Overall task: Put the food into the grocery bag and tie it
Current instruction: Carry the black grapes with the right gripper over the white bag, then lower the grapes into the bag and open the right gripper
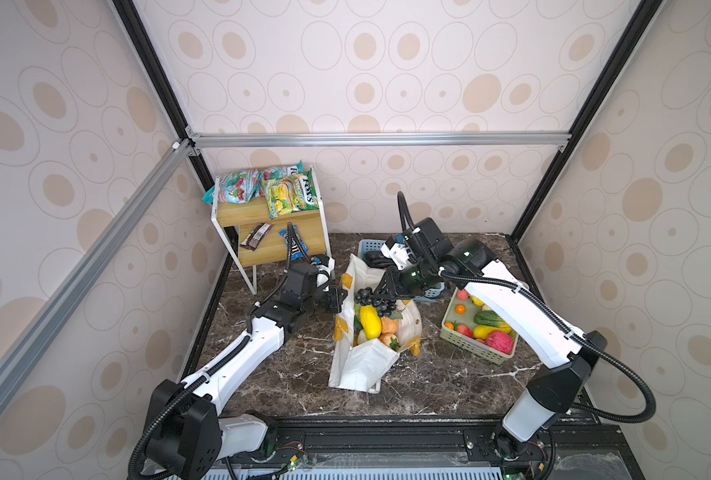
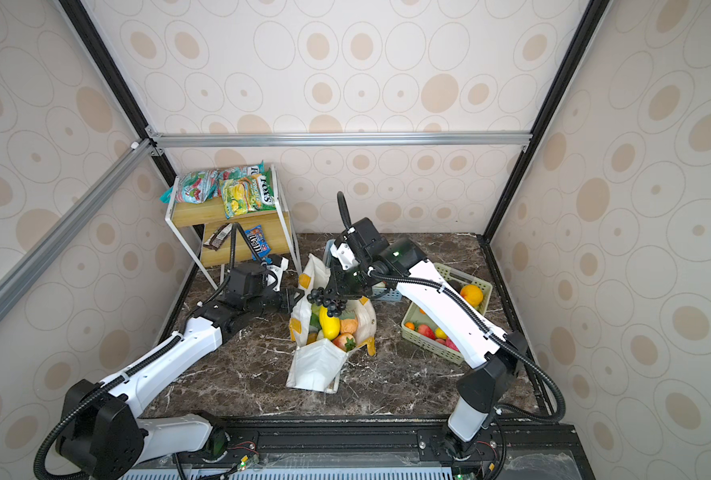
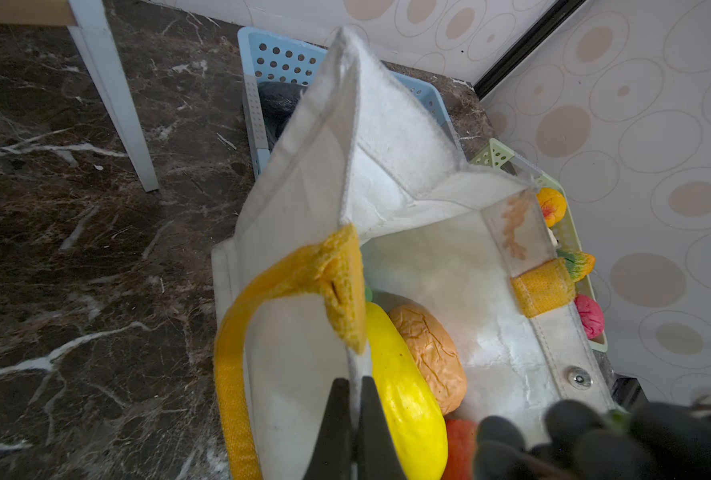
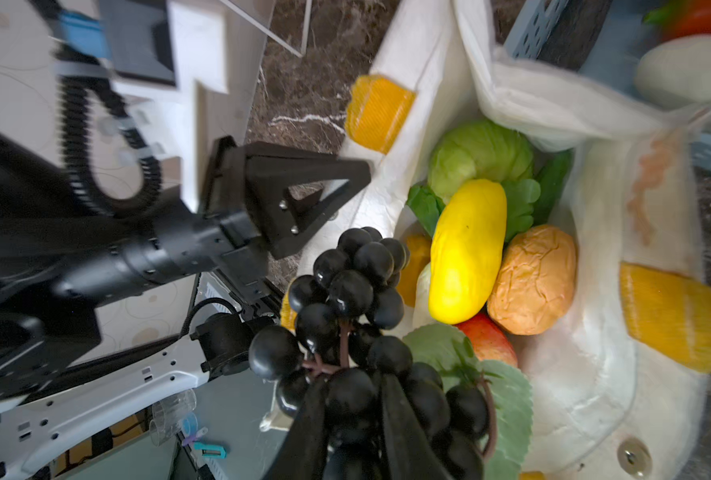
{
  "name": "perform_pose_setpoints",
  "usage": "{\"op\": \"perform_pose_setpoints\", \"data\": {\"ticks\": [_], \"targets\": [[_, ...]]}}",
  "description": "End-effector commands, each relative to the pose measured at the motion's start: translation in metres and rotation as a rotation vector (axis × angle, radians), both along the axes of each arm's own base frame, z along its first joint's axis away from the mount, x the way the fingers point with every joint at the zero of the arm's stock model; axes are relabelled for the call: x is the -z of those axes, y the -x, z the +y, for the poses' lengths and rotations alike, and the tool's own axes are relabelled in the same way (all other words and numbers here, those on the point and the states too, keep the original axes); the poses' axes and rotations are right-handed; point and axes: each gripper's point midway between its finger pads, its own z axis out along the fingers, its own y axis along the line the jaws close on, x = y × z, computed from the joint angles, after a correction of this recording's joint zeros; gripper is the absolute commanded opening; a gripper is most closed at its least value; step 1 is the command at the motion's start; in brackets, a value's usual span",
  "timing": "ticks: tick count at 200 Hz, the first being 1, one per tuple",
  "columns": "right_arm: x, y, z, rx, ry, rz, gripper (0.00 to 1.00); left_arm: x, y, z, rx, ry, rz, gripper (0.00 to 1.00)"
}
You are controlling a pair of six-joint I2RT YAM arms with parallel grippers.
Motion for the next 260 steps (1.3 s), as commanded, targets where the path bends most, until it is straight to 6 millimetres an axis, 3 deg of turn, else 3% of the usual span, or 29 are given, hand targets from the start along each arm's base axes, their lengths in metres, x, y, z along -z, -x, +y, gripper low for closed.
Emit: {"op": "perform_pose_setpoints", "data": {"ticks": [1,60,104,168,208,260], "targets": [[0.029,-0.006,0.012,-0.010,0.019,0.056,0.23,-0.020,-0.011,0.000,-0.013,0.006,-0.057,0.00],[0.092,-0.013,0.018,-0.046,0.128,0.142,0.23,-0.020,-0.008,0.003,-0.017,-0.002,-0.056,0.00],[0.126,-0.012,0.018,-0.046,0.181,0.175,0.24,-0.019,-0.008,0.003,-0.018,0.002,-0.056,0.00],[0.160,-0.013,0.012,-0.020,0.236,0.200,0.40,-0.021,-0.013,-0.001,-0.007,0.001,-0.057,0.00],[0.146,-0.012,0.008,-0.019,0.235,0.183,0.56,-0.018,-0.010,0.002,-0.008,-0.017,-0.054,0.00],[0.090,-0.018,-0.007,-0.060,0.283,0.053,0.65,-0.021,-0.008,0.004,-0.021,-0.003,-0.063,0.00]]}}
